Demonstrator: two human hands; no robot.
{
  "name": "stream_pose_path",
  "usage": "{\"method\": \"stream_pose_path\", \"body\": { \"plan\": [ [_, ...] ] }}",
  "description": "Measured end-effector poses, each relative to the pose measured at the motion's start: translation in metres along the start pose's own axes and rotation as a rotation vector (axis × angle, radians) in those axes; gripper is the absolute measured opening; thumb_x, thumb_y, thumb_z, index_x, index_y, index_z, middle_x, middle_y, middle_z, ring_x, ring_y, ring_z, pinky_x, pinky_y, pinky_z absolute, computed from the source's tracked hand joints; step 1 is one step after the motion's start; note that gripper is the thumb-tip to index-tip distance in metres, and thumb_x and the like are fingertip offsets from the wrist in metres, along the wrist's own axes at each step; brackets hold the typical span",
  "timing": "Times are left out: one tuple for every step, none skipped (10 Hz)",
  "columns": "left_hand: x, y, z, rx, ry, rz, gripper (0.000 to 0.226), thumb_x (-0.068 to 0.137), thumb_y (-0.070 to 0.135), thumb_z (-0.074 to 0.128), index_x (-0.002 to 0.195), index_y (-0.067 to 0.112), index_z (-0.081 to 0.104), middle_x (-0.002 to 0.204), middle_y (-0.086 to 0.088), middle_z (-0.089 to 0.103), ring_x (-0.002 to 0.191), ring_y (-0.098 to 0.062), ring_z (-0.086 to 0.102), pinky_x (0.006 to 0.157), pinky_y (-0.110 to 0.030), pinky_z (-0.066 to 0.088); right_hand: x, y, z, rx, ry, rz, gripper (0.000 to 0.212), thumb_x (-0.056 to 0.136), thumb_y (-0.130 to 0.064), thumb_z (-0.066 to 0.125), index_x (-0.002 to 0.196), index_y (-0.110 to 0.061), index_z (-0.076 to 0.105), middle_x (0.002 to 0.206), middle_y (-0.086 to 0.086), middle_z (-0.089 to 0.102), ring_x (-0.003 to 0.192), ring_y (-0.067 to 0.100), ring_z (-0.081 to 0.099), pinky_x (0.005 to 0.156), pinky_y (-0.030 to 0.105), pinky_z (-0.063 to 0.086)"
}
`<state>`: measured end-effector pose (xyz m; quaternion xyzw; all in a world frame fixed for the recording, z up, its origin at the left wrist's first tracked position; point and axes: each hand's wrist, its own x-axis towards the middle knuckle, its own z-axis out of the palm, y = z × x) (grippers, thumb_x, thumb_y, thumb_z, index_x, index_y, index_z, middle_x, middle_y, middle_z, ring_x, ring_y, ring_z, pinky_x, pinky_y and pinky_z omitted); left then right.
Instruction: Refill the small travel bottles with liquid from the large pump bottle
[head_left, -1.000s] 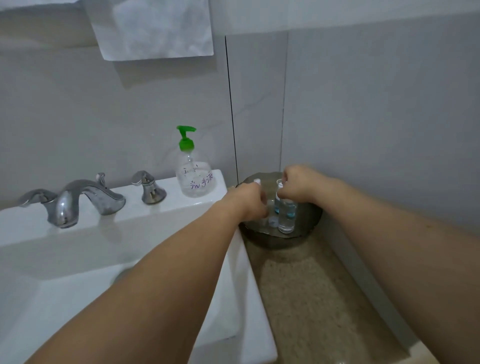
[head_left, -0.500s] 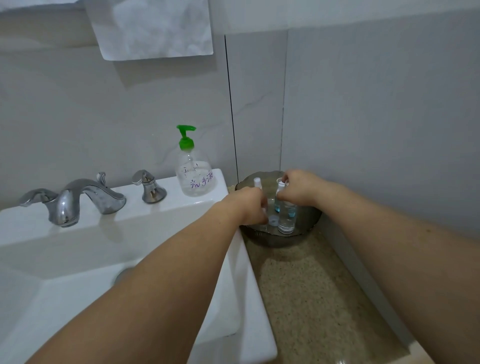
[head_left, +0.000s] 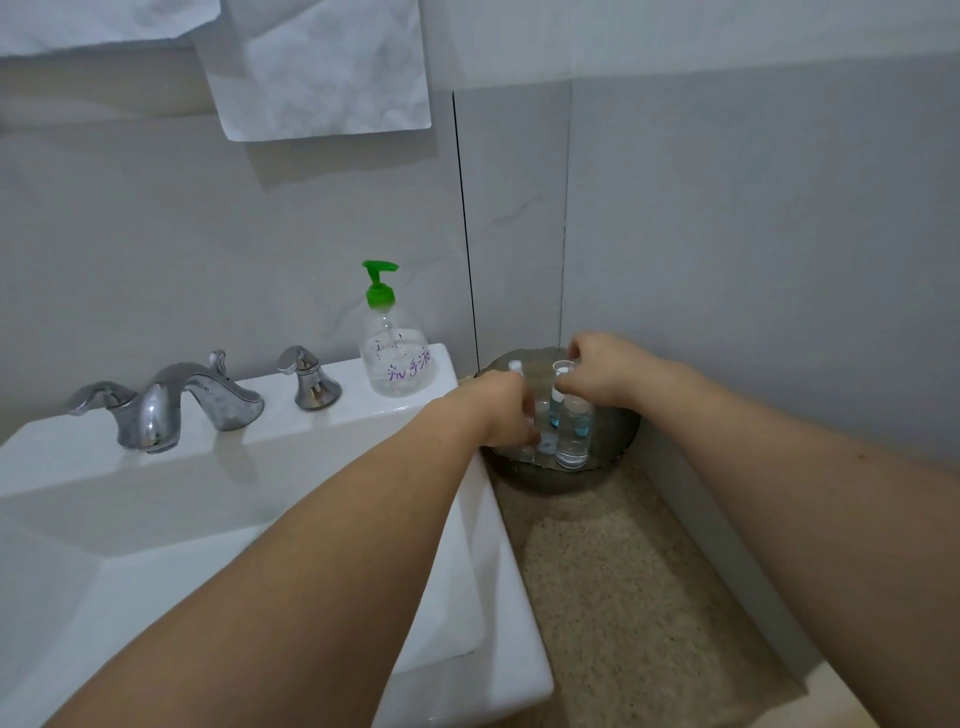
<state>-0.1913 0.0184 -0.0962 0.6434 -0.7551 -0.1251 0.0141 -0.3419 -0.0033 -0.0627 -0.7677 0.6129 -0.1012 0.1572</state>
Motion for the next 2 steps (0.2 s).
{"method": "stream_pose_path", "body": {
  "plan": [
    [-0.007,-0.002,-0.007,-0.01,0.011,-0.003,0.035,0.09,0.04,0.071,0.115,0.016,0.07,0.107,-0.004,0.066,0.095,-0.023,0.059,0.076,-0.031,0.046,-0.005,-0.002,-0.006,0.009,0.009,-0.002,0.043,0.089,-0.024,0.059,0.127,-0.006,0.053,0.124,0.014,0.057,0.109,0.029,0.055,0.084,0.034,0.047],
    [-0.02,-0.001,-0.021,-0.023,0.037,-0.001,0.037,0.092,0.04,0.07,0.118,0.013,0.068,0.112,-0.006,0.067,0.102,-0.025,0.062,0.08,-0.033,0.049,-0.014,-0.007,-0.013,0.034,0.057,0.001,0.053,0.089,-0.025,0.061,0.137,-0.008,0.046,0.134,0.014,0.051,0.118,0.03,0.052,0.094,0.037,0.047]
  ]
}}
